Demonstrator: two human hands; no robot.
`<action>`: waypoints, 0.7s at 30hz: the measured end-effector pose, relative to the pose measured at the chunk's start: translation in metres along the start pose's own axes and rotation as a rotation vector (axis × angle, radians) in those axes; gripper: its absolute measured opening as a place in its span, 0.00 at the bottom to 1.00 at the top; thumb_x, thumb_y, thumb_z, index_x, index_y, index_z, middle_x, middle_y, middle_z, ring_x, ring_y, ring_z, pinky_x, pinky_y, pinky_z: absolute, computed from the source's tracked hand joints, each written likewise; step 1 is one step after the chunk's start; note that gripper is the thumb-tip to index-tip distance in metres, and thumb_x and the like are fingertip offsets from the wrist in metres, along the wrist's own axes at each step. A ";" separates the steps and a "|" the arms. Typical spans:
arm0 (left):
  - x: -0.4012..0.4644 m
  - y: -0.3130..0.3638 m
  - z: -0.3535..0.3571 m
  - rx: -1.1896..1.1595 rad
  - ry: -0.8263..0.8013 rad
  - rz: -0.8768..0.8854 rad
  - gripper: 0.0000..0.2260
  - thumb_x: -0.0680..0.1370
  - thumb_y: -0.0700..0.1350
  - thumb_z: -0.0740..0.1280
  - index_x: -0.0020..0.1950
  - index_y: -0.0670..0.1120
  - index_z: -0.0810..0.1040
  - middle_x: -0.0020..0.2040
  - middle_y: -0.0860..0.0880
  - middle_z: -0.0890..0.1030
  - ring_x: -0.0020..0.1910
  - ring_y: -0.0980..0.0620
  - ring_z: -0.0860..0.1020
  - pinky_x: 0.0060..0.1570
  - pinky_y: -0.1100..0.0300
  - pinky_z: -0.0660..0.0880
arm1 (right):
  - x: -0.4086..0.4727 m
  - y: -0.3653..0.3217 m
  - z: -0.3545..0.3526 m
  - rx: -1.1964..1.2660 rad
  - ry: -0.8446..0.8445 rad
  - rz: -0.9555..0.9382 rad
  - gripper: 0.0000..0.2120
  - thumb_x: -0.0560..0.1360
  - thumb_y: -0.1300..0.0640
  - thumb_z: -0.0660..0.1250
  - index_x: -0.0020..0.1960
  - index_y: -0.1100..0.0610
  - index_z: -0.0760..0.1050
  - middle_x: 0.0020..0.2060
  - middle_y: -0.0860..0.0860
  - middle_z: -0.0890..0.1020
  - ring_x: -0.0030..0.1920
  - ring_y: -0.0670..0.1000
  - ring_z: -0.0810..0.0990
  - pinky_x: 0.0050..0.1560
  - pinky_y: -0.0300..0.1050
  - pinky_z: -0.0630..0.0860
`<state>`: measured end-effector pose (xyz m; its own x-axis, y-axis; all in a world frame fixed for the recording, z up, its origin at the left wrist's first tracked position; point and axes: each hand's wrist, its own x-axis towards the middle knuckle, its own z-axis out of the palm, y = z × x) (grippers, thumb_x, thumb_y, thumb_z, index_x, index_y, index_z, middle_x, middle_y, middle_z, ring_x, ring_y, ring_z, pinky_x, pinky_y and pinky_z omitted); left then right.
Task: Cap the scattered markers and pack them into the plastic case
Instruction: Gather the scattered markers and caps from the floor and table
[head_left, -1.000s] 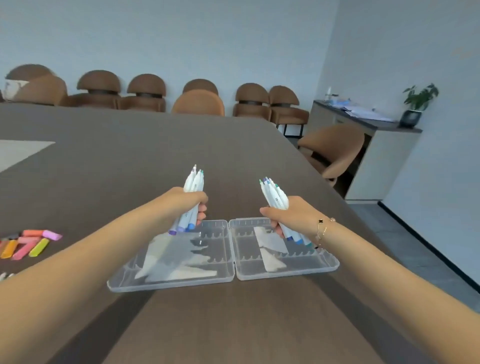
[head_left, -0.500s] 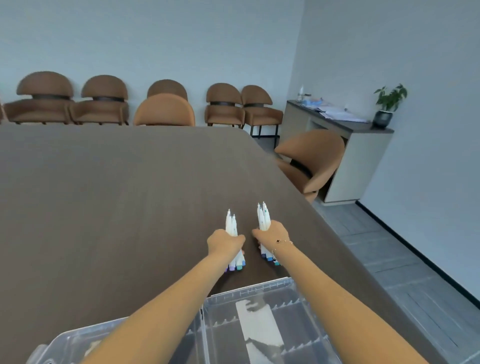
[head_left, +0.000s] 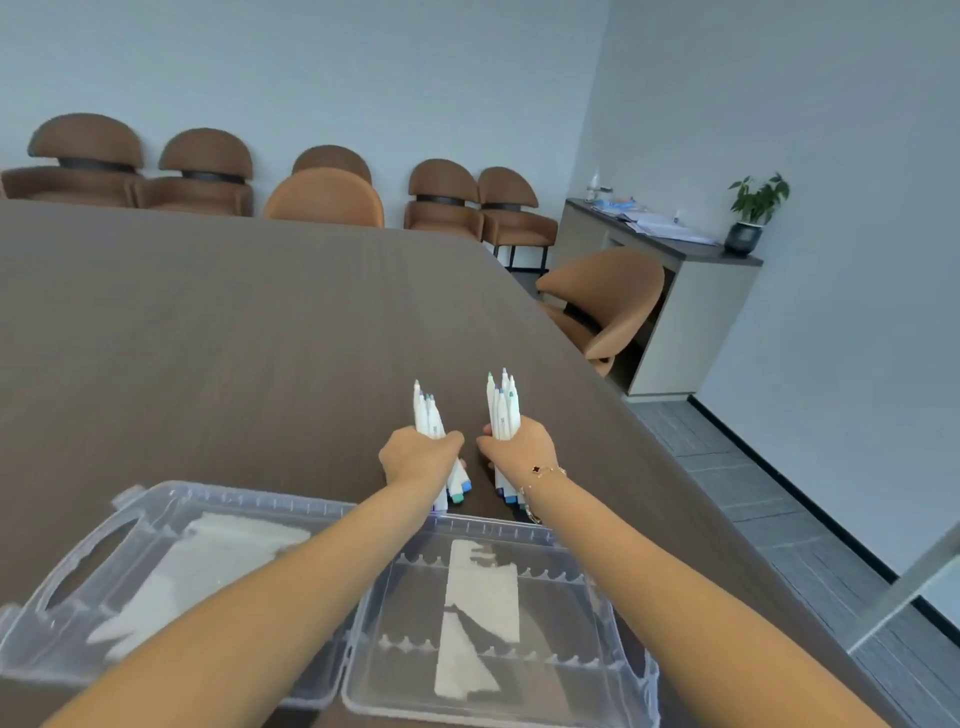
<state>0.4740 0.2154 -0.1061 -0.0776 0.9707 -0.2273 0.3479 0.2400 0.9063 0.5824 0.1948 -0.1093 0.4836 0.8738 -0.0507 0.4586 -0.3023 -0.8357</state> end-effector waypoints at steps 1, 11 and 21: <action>-0.011 -0.004 -0.003 -0.026 0.021 -0.002 0.12 0.75 0.47 0.68 0.54 0.41 0.74 0.48 0.44 0.77 0.48 0.48 0.78 0.42 0.59 0.73 | -0.009 0.003 0.000 0.023 0.006 -0.017 0.10 0.73 0.59 0.68 0.54 0.60 0.76 0.43 0.52 0.77 0.46 0.51 0.76 0.44 0.41 0.74; -0.072 -0.015 -0.015 -0.232 0.305 0.147 0.05 0.76 0.44 0.66 0.44 0.44 0.72 0.35 0.49 0.74 0.39 0.46 0.78 0.42 0.53 0.80 | -0.079 -0.006 -0.014 0.500 0.151 0.040 0.06 0.73 0.59 0.67 0.41 0.51 0.71 0.37 0.51 0.77 0.41 0.53 0.79 0.49 0.53 0.81; -0.056 -0.016 -0.042 -0.192 0.234 -0.032 0.15 0.76 0.44 0.66 0.58 0.37 0.75 0.54 0.40 0.80 0.43 0.47 0.75 0.40 0.57 0.72 | -0.129 0.011 -0.007 0.557 0.187 -0.007 0.07 0.74 0.58 0.66 0.42 0.47 0.72 0.38 0.47 0.77 0.42 0.50 0.78 0.48 0.51 0.80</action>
<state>0.4331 0.1575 -0.0930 -0.3071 0.9327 -0.1890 0.1603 0.2465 0.9558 0.5304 0.0759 -0.1080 0.6288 0.7775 0.0106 0.0259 -0.0073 -0.9996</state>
